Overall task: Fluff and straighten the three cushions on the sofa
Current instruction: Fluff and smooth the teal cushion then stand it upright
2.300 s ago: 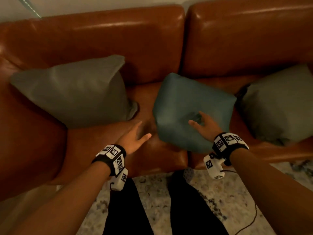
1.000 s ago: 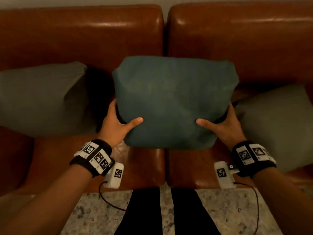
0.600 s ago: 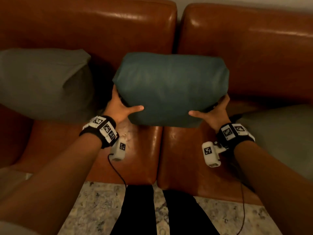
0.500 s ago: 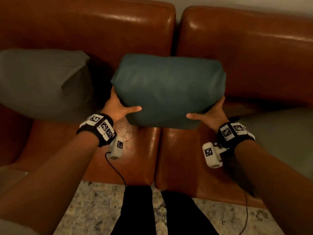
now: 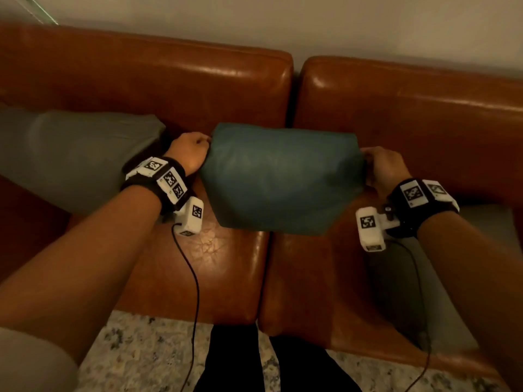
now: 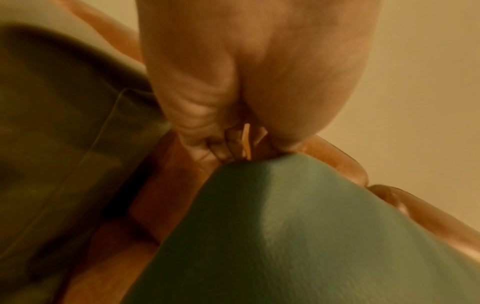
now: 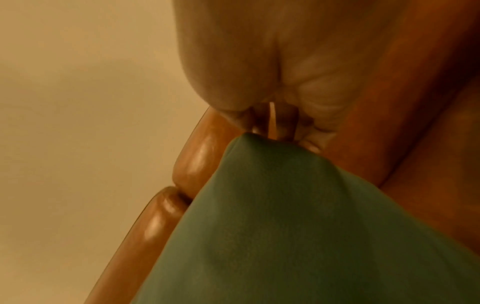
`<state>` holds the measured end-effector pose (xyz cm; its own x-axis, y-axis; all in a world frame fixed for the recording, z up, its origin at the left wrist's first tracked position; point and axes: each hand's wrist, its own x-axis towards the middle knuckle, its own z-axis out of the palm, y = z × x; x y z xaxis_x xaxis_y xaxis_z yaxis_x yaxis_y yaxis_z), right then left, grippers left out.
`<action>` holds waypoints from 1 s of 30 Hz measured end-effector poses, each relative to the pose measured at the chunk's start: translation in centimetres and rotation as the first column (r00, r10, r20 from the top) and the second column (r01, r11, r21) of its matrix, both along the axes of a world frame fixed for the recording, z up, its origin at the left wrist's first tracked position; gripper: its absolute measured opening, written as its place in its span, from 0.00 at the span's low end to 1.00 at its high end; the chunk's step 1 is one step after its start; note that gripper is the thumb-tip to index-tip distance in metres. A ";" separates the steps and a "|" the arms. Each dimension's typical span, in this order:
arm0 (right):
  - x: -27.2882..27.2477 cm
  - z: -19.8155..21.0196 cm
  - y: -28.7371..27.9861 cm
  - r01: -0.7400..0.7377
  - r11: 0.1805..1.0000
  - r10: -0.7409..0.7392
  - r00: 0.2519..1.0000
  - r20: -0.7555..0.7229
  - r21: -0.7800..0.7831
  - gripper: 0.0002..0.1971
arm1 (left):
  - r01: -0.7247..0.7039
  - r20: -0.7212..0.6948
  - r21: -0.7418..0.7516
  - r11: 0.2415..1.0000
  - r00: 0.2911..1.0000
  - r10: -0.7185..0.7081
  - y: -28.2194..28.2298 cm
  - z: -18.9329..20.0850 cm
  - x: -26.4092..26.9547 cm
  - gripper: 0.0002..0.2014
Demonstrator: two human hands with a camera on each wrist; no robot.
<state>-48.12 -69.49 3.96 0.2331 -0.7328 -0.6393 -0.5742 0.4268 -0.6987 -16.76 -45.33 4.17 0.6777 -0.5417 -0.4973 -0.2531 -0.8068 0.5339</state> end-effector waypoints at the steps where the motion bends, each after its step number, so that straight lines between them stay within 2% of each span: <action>1: 0.1 0.2 0.2 0.016 1.000 -0.017 1.000 0.018 0.025 0.16 | 0.028 -0.023 0.022 0.999 0.999 -0.028 0.0 -0.2 0.6 0.15; 5: 0.0 -0.4 0.1 0.059 0.993 -0.062 0.998 0.029 0.099 0.14 | 0.182 -0.113 0.025 0.983 0.978 -0.178 1.3 -0.2 1.9 0.17; 8: 0.1 -0.6 0.3 0.082 0.993 -0.083 0.997 0.005 0.082 0.11 | 0.252 -0.086 0.023 0.968 0.965 -0.249 2.7 -0.6 2.3 0.16; 12: 0.2 -0.6 0.9 0.085 0.978 -0.106 0.989 -0.099 -0.188 0.11 | 0.309 0.044 0.005 0.951 0.950 -0.309 3.3 -1.3 2.0 0.07; 16: 0.0 0.9 0.4 0.209 0.890 -0.265 0.960 -0.087 -0.406 0.14 | 0.324 0.089 -0.026 0.946 0.943 -0.321 2.6 -1.5 1.5 0.10; 19: -0.1 1.4 0.0 0.290 0.844 -0.347 0.937 -0.047 -0.452 0.16 | 0.195 0.147 -0.130 0.972 0.973 -0.176 1.9 -0.7 1.6 0.08; 22: -0.3 1.7 0.0 0.364 0.888 -0.381 0.925 -0.006 -0.280 0.15 | 0.044 0.123 -0.225 0.973 0.992 -0.017 1.7 -0.2 2.2 0.07; 25: -0.7 1.1 0.1 0.295 0.938 -0.303 0.953 -0.014 -0.183 0.14 | -0.071 -0.020 -0.203 0.977 0.997 0.068 1.5 -0.5 2.7 0.07; 28: -0.9 1.2 0.6 0.145 0.950 -0.183 0.976 -0.117 -0.275 0.17 | -0.123 -0.012 -0.245 0.962 0.992 0.124 0.9 0.3 2.8 0.02; 30: -1.3 1.5 0.4 0.151 0.925 -0.213 0.966 -0.147 -0.348 0.18 | -0.191 0.016 -0.302 0.934 0.979 0.205 0.9 0.7 3.3 0.09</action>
<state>-49.40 -69.11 5.51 -0.0193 -0.9282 -0.3716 -0.6368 0.2979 -0.7111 -13.49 -44.46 4.88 0.8045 -0.5126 -0.3001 -0.1346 -0.6494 0.7485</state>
